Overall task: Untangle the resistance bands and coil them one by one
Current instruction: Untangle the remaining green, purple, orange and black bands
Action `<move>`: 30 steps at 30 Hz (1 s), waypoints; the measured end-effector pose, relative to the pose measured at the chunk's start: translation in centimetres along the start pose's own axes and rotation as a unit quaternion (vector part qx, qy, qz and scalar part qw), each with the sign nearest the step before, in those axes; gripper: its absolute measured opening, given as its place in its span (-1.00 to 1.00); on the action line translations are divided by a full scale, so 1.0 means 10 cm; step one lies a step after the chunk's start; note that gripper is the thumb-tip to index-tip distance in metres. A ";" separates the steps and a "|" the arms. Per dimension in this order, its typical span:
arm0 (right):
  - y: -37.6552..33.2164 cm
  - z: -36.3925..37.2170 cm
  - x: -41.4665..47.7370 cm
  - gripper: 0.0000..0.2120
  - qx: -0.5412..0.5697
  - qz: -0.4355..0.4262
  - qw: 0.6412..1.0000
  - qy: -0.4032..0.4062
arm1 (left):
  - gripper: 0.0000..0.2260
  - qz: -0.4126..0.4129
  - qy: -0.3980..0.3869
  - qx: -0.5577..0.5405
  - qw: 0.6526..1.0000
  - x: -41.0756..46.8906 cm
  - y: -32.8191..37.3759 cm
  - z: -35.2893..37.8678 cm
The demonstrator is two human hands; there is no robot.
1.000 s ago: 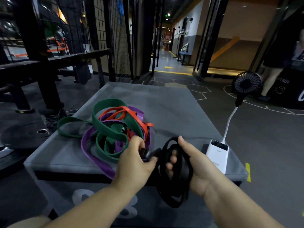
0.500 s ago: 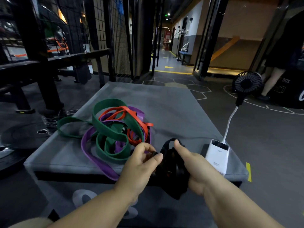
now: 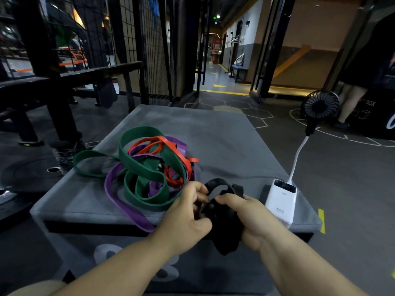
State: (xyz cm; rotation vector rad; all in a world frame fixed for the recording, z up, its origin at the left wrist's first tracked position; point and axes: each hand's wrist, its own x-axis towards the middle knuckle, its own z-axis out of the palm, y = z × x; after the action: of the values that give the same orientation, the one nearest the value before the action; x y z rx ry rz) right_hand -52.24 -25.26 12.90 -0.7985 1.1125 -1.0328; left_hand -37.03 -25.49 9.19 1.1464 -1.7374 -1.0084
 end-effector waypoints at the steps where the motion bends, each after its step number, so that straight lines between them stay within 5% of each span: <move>1: -0.01 -0.01 0.00 -0.96 0.000 0.003 1.000 -0.002 | -0.58 0.001 -0.005 0.014 1.000 0.00 0.00 -0.01; 7: -0.05 -0.09 0.05 -0.77 0.048 0.052 0.997 -0.043 | -0.56 0.011 -0.065 0.060 0.996 0.03 -0.02 -0.09; 9: -0.05 -0.09 0.02 -0.85 0.050 0.065 0.994 -0.076 | -0.60 -0.015 -0.093 0.007 0.996 0.04 -0.02 -0.09; 14: -0.04 -0.11 0.04 -0.82 0.056 0.057 0.991 -0.108 | -0.74 -0.052 -0.045 -0.065 0.996 0.07 -0.05 -0.10; 18: -0.06 -0.09 0.04 -0.84 0.057 0.069 0.988 -0.129 | -0.61 -0.033 -0.053 -0.015 0.998 0.06 -0.05 -0.10; 26: -0.09 -0.09 0.03 -0.87 0.074 0.043 0.995 -0.056 | -0.59 -0.015 -0.064 -0.028 0.997 0.04 -0.03 -0.07; 30: -0.08 -0.14 0.03 -0.73 0.071 0.041 0.995 -0.055 | -0.68 -0.015 -0.065 0.004 0.998 0.05 -0.07 -0.01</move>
State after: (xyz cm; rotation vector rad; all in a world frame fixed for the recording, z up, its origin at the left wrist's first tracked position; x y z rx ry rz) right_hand -53.73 -25.86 13.19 -0.6818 0.9591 -0.9757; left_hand -36.86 -26.16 8.71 1.1377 -1.8322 -1.1159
